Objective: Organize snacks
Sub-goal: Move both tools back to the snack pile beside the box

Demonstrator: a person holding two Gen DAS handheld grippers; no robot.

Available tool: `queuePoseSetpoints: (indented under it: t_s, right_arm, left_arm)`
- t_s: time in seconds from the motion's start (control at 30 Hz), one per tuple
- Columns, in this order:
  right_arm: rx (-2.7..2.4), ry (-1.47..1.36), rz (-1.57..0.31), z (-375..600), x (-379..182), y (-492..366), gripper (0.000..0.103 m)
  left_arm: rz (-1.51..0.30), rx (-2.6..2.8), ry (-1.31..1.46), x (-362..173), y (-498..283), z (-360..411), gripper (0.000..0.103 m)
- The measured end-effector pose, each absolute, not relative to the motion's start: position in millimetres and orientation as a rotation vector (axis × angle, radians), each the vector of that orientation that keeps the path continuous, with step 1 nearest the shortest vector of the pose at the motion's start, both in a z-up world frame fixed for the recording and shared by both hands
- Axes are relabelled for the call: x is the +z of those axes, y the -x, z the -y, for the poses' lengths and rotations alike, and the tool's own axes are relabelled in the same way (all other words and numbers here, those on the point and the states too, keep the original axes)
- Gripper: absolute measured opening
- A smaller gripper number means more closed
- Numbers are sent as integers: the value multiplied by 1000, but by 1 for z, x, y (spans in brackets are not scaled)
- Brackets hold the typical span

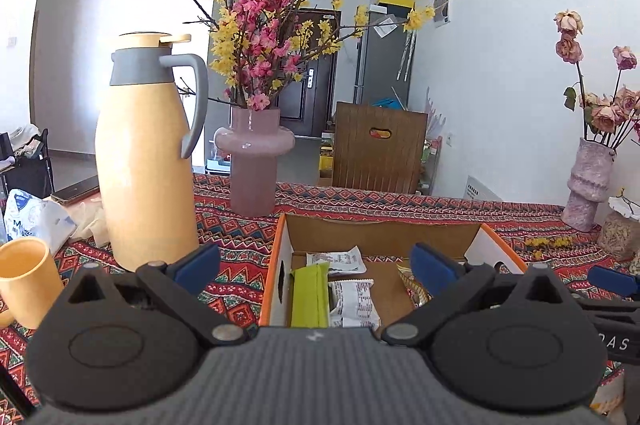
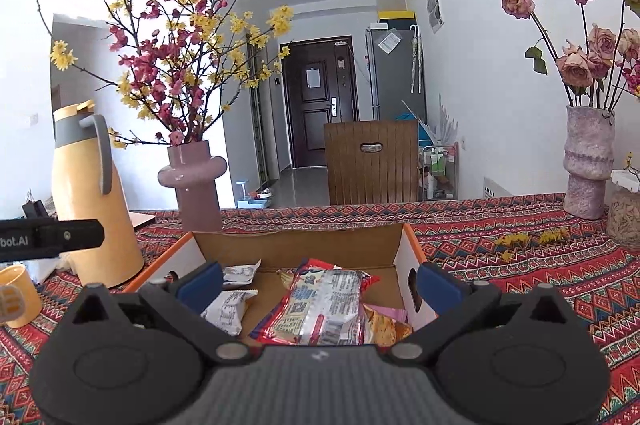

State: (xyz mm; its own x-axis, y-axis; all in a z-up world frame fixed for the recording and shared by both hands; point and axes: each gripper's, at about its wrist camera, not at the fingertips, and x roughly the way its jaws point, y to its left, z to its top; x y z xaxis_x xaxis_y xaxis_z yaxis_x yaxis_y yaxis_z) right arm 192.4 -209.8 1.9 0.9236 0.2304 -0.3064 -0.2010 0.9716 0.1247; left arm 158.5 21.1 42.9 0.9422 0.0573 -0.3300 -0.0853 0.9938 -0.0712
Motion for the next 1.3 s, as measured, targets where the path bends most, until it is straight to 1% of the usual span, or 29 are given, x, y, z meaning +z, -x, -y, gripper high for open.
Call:
queuePoseSetpoints:
  t_s: [0.37, 0.87, 1.03, 1.3]
  right_arm:
    - [232, -89, -355, 216, -11, -143, 103]
    - [205, -93, -439, 231, -43, -104, 103]
    - [211, -98, -461, 230, -50, -94, 103]
    - [229, -105, -444, 231, -48, -78, 103]
  left_arm:
    - [-384, 83, 78, 20, -116, -34, 103]
    - [-450, 93, 70, -16, -75, -51, 103]
    - [-464, 77, 69, -21, -66, -46, 103]
    - [-464, 72, 68, -22, -53, -41, 103]
